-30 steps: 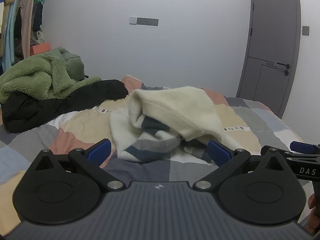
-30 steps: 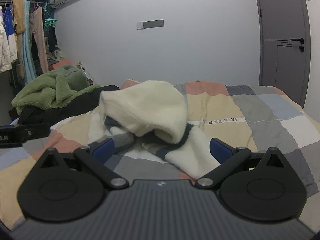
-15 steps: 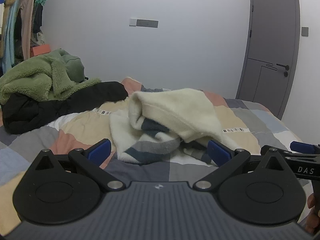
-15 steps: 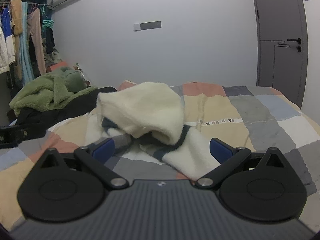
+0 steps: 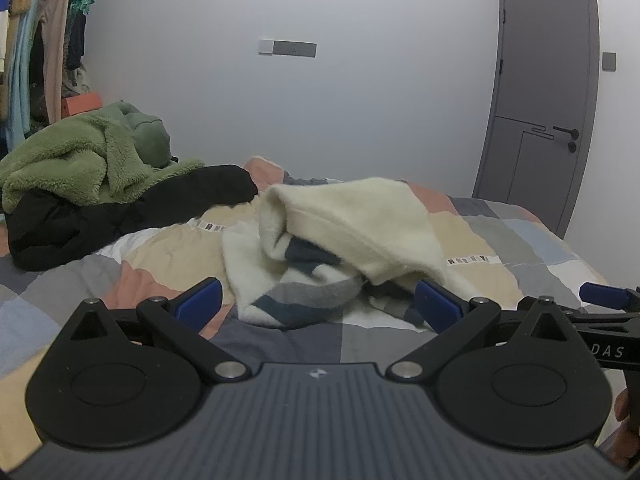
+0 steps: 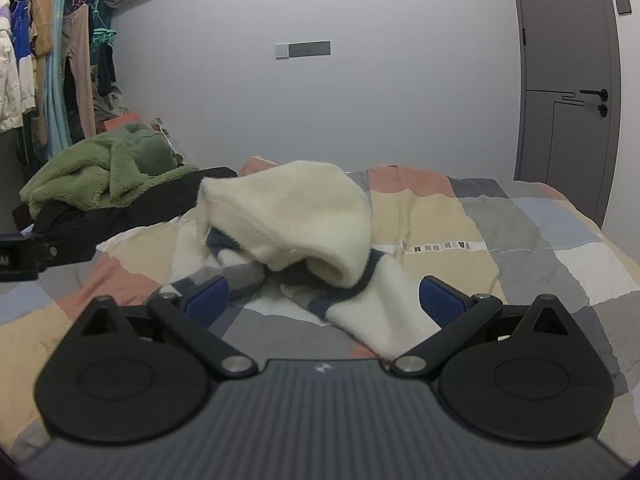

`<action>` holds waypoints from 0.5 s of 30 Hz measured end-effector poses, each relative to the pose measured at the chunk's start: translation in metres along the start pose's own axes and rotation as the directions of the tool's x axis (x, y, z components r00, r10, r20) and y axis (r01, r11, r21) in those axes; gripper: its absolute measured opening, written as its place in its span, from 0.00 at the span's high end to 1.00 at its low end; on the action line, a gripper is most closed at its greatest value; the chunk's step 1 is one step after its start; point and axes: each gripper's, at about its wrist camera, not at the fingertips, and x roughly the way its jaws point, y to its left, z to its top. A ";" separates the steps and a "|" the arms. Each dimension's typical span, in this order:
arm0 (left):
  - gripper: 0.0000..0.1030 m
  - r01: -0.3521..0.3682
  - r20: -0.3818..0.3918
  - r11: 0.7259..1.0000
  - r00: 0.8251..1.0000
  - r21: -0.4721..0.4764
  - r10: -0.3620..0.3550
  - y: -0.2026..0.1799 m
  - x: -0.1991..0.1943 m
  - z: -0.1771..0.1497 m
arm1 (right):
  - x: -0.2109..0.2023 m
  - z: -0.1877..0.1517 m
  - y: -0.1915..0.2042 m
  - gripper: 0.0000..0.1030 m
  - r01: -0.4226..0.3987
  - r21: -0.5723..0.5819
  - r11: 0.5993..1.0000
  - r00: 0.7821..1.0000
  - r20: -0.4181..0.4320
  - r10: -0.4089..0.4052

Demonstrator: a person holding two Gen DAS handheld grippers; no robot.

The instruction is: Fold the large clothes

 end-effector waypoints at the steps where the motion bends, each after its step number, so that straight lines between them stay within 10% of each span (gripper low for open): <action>1: 0.00 0.002 -0.001 1.000 1.000 -0.002 -0.002 0.000 0.000 0.000 | 0.000 0.000 0.000 0.00 -0.003 0.002 1.000 1.000 -0.002 0.003; 15: 0.00 0.016 -0.031 1.000 0.999 -0.012 -0.016 0.004 0.014 0.010 | 0.003 0.004 -0.004 0.00 -0.050 0.051 0.997 0.998 -0.035 0.051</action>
